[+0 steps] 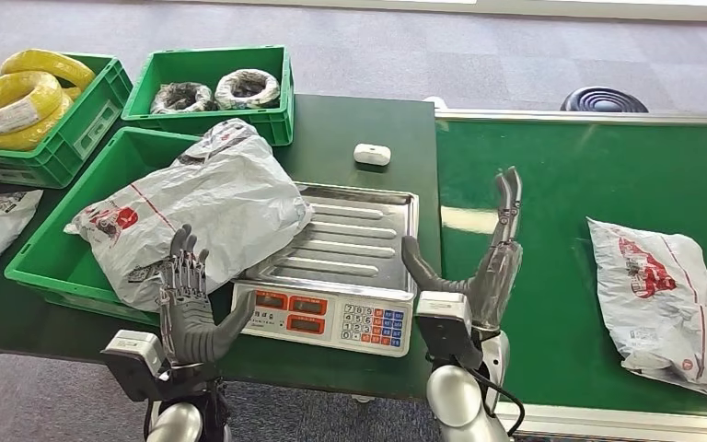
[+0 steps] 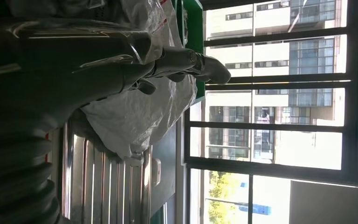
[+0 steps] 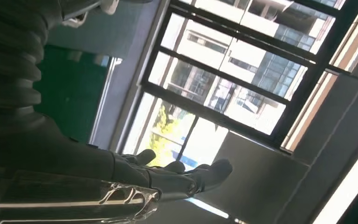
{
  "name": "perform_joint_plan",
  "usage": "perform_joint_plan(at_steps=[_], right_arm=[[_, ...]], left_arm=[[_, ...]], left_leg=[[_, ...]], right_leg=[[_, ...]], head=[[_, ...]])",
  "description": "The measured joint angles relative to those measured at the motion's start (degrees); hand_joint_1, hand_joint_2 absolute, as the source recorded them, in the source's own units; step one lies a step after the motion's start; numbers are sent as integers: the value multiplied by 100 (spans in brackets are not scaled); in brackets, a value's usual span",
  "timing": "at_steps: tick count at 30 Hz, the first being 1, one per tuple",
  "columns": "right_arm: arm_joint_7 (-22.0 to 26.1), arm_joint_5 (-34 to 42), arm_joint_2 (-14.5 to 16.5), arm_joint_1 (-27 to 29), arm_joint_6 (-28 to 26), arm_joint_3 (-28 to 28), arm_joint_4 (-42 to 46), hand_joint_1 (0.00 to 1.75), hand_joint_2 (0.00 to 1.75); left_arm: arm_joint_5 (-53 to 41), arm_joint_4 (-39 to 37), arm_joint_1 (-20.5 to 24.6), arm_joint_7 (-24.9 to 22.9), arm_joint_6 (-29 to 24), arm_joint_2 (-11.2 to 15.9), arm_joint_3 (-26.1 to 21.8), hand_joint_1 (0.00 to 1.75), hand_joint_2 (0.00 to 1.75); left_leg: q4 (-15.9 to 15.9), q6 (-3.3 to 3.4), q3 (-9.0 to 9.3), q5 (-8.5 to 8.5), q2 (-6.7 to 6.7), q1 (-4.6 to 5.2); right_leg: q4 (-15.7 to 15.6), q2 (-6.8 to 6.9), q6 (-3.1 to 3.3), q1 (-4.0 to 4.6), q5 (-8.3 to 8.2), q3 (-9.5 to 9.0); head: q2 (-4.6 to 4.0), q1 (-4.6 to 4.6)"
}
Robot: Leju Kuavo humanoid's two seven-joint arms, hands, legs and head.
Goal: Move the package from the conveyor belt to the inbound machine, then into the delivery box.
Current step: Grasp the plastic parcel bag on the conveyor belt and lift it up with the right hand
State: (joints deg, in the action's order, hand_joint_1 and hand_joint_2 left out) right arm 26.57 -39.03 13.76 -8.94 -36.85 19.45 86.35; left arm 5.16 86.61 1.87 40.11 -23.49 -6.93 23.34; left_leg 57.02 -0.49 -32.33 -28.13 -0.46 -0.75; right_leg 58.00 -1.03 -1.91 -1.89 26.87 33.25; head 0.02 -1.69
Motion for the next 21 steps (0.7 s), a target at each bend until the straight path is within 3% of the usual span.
perform_joint_plan(at_steps=[5, 7, 12, 21], right_arm=[[-1326, -3461, -19, -788, -273, -994, 1, 0, 175], [-1660, -4330, -73, -1044, -275, -1631, 31, 0, 175], [-1521, -4581, -156, -1287, -277, -2911, 89, 0, 175], [-1593, -4660, -290, -1491, -277, -3646, -30, 0, 175]], left_arm=[[-18, -4, -8, 0, 53, -97, -2, 0, 175], [-68, 5, -91, 1, 60, -109, -7, 0, 175], [-167, 15, -267, 2, 71, -117, -13, 0, 175], [-190, 16, -330, 2, -22, -138, -16, 0, 175]], left_leg=[[3, 1, 12, 3, -1, 1], [4, 2, 15, 2, -6, 2], [4, 3, 10, 0, -10, 3], [2, 2, 10, 1, -11, 0]], right_leg=[[-1, 2, 1, -1, -3, -12], [-2, 5, 0, -2, -3, -17], [-2, 6, 0, -4, -2, -13], [-2, 6, 1, 0, -2, -14]], head=[[0, 1], [0, 1], [0, -1], [0, 1]])
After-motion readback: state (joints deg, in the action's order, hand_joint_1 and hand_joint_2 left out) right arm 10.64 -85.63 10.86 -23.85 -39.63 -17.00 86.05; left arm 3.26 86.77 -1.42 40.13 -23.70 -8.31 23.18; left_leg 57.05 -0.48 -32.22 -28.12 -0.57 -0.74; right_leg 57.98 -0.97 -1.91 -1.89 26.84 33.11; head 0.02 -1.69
